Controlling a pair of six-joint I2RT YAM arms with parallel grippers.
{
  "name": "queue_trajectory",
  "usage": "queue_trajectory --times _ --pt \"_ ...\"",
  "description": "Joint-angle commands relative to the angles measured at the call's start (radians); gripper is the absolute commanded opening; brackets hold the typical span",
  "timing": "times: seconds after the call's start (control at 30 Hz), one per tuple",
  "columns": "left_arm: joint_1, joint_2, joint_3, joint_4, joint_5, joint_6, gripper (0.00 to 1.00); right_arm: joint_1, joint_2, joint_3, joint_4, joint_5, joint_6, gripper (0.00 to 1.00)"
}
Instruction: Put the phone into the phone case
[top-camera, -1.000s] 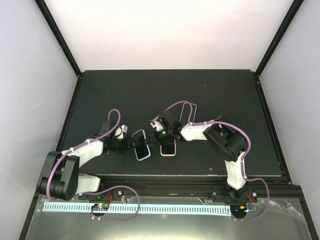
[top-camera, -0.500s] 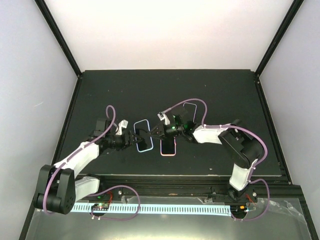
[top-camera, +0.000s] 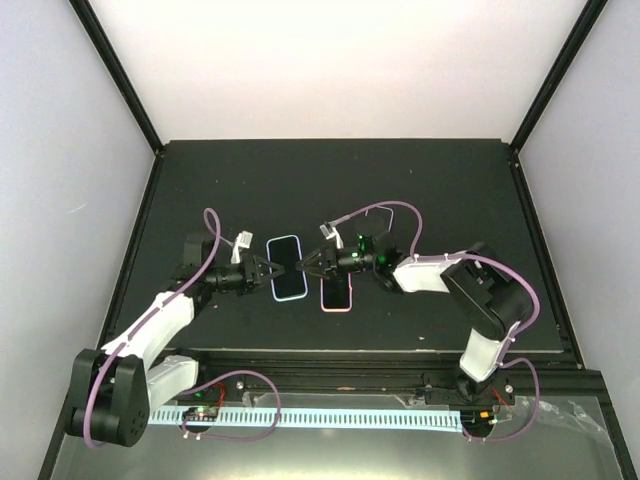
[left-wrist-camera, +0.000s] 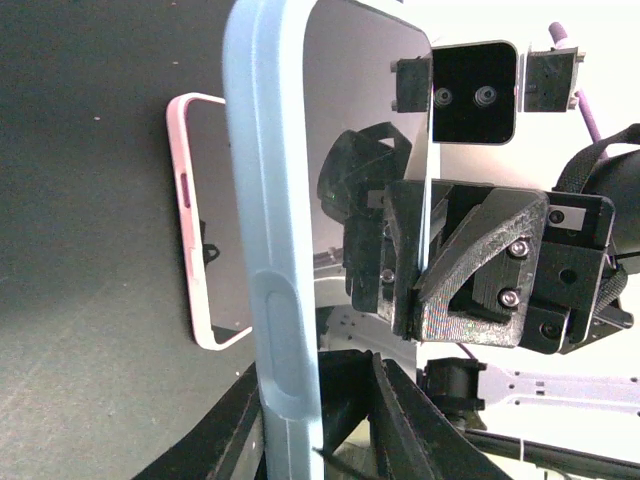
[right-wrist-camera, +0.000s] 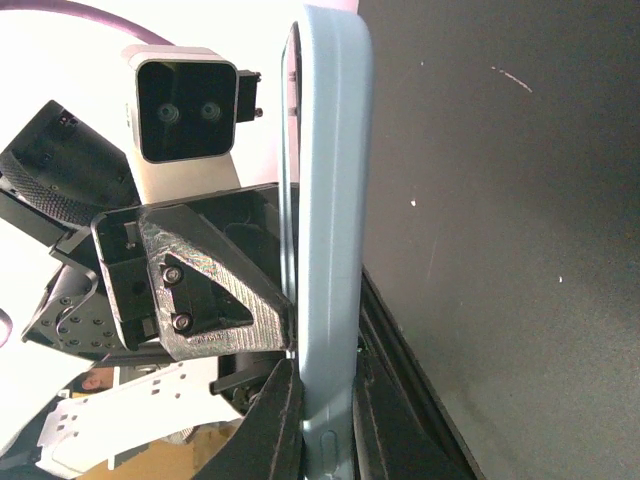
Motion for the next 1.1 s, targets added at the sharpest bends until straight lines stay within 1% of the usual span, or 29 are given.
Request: queue_trajectory --times 0.0,0.07,0.13,0.33,0.4,0.6,0.73,0.87,0.9,1.07 --pt "-0.004 -0.026 0.025 0.036 0.044 -0.016 0.17 0.003 -0.064 -0.002 0.076 -0.025 0.008 0.04" --pt "-0.004 -0.027 0.030 0.049 0.058 -0.023 0.12 0.002 -0.075 -0.007 0.070 -0.022 0.005 0.09" --pt "-0.005 -0.029 0.029 0.070 0.073 -0.039 0.07 0.002 -0.085 -0.011 0.059 -0.022 -0.003 0.17" --pt "-0.004 -0.045 0.047 0.097 0.090 -0.051 0.05 0.003 -0.118 -0.040 0.042 -0.037 -0.019 0.52" --pt "-0.005 -0.046 0.057 0.112 0.096 -0.057 0.04 0.004 -0.124 -0.049 0.026 -0.040 -0.021 0.57" --pt "-0.005 -0.040 0.068 0.153 0.106 -0.073 0.01 0.020 -0.148 -0.092 0.023 -0.034 -0.021 0.58" --pt "-0.004 -0.035 0.067 0.187 0.112 -0.091 0.02 0.042 -0.133 -0.101 0.031 -0.033 -0.012 0.59" --pt "-0.005 -0.037 0.069 0.230 0.128 -0.126 0.02 0.054 -0.114 -0.126 0.109 -0.035 0.034 0.59" --pt "-0.005 -0.039 0.071 0.229 0.128 -0.126 0.01 0.054 -0.109 -0.136 0.145 -0.037 0.062 0.59" --pt "-0.006 -0.045 0.068 0.230 0.120 -0.126 0.02 0.056 -0.085 -0.169 0.289 -0.046 0.152 0.46"
